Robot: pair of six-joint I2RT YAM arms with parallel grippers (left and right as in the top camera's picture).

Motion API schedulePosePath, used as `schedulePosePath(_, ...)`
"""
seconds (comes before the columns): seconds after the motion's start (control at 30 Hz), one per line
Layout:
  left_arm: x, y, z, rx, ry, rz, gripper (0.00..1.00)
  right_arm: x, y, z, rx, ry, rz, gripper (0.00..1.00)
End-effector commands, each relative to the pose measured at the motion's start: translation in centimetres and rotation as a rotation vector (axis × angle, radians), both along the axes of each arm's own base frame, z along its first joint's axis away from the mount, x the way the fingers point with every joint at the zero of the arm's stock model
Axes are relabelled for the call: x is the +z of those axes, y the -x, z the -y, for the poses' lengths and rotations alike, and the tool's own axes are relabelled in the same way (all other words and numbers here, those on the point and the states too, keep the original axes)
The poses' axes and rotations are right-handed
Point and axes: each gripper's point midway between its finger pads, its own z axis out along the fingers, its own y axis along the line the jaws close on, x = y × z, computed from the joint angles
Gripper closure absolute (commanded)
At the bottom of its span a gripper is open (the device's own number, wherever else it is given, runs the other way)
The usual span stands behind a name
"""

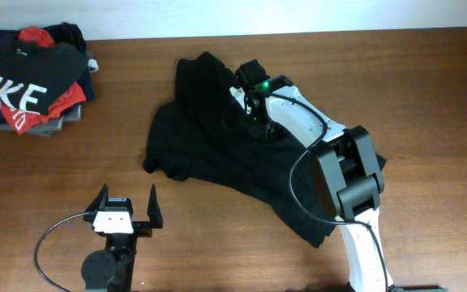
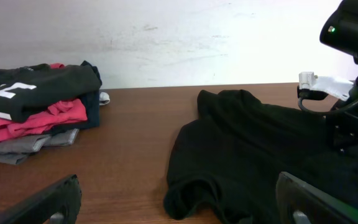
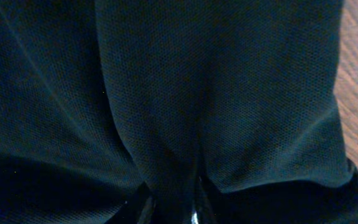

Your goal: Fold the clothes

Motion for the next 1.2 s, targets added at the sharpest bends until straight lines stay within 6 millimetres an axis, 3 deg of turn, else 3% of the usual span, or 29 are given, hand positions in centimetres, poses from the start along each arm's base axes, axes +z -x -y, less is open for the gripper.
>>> schedulePosePath(0.0,-0.1,0.1,0.4,-0.024,-0.017,-0.001,0.01,0.0,-1.0,0.0,-0.016,0.025,0.028,0.76)
schedulePosePath(0.33,-0.1,0.1,0.4,-0.024,-0.017,-0.001,0.01,3.4,-2.8,-0.9,-0.067,-0.018,0.087,0.78)
schedulePosePath(0.43,-0.1,0.1,0.4,-0.024,-0.017,-0.001,0.01,3.9,-3.3,-0.9,-0.07,-0.015,0.107,0.96)
schedulePosePath(0.53,-0.1,0.1,0.4,-0.024,-0.017,-0.001,0.01,3.9,-3.3,-0.8,-0.072,-0.015,0.106,0.96)
schedulePosePath(0.57,-0.1,0.1,0.4,-0.024,-0.017,-0.001,0.01,3.9,-3.1,-0.7,-0.072,-0.012,0.1,0.95)
schedulePosePath(0.7,-0.1,0.1,0.4,-0.024,-0.017,-0.001,0.01,3.4,-1.7,-0.7,-0.061,-0.012,0.035,0.68)
schedulePosePath(0.77,-0.1,0.1,0.4,-0.024,-0.017,-0.001,0.01,3.1,-0.6,-1.1,-0.044,-0.035,-0.017,0.6)
schedulePosePath(0.93,-0.1,0.1,0.4,-0.024,-0.017,-0.001,0.01,2.0,1.1,-0.7,-0.015,-0.017,-0.084,0.56)
schedulePosePath(1.17,-0.1,0.1,0.4,-0.024,-0.017,-0.001,0.01,1.1,1.8,-0.4,-0.017,-0.006,-0.109,0.56)
